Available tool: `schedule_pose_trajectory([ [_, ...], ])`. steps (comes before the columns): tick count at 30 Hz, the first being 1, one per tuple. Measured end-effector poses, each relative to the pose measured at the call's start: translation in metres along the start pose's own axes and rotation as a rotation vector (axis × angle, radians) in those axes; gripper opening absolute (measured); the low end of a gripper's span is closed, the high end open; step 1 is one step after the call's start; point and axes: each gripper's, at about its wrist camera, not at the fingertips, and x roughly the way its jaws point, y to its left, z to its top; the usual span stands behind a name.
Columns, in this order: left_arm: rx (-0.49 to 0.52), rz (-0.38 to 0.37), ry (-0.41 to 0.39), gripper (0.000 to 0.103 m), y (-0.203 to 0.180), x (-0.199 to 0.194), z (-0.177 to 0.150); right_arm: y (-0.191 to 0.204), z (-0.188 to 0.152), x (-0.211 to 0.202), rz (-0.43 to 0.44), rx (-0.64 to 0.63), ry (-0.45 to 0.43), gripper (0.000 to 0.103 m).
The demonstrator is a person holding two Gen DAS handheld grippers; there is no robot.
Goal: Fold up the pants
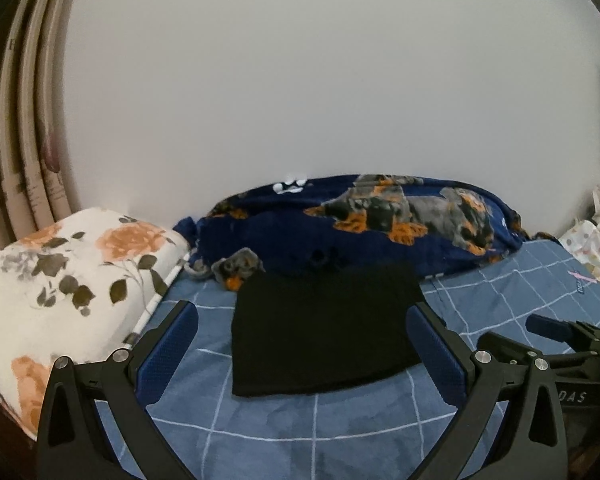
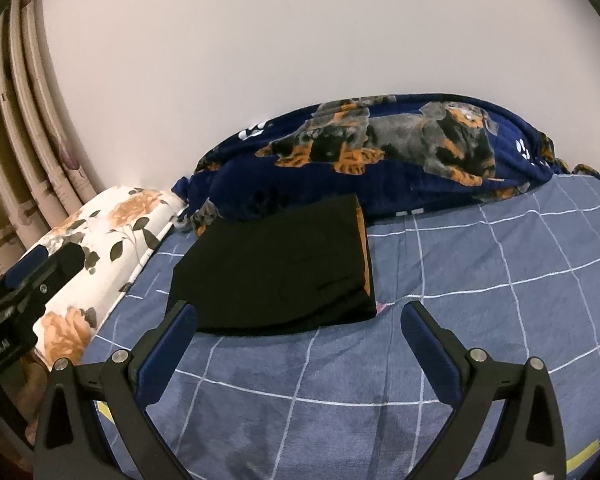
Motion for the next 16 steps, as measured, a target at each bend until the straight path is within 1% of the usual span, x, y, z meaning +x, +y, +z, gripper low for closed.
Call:
schedule_pose_trajectory([
  [2, -0.009, -0.004, 0.009, 0.103, 0.0, 0.004, -0.002, 0.0, -0.001, 0.002, -0.002, 0.002, 0.005, 0.102],
  [5, -0.027, 0.009, 0.01, 0.103, 0.002, 0.009, -0.006, -0.001, -0.001, 0.005, -0.005, 0.0, 0.01, 0.102],
  [8, -0.045, -0.006, 0.03, 0.103, 0.006, 0.015, -0.009, -0.002, -0.002, 0.006, -0.007, 0.003, 0.014, 0.102],
  [11, -0.05, -0.006, 0.034, 0.103, 0.007, 0.016, -0.01, -0.003, -0.003, 0.011, -0.012, 0.004, 0.023, 0.102],
  [13, -0.06, -0.026, 0.048, 0.103, 0.009, 0.019, -0.012, -0.003, -0.004, 0.014, -0.016, 0.005, 0.028, 0.102],
  [16, -0.05, -0.016, 0.06, 0.103, 0.007, 0.023, -0.012, -0.003, -0.004, 0.017, -0.018, 0.003, 0.033, 0.102],
])
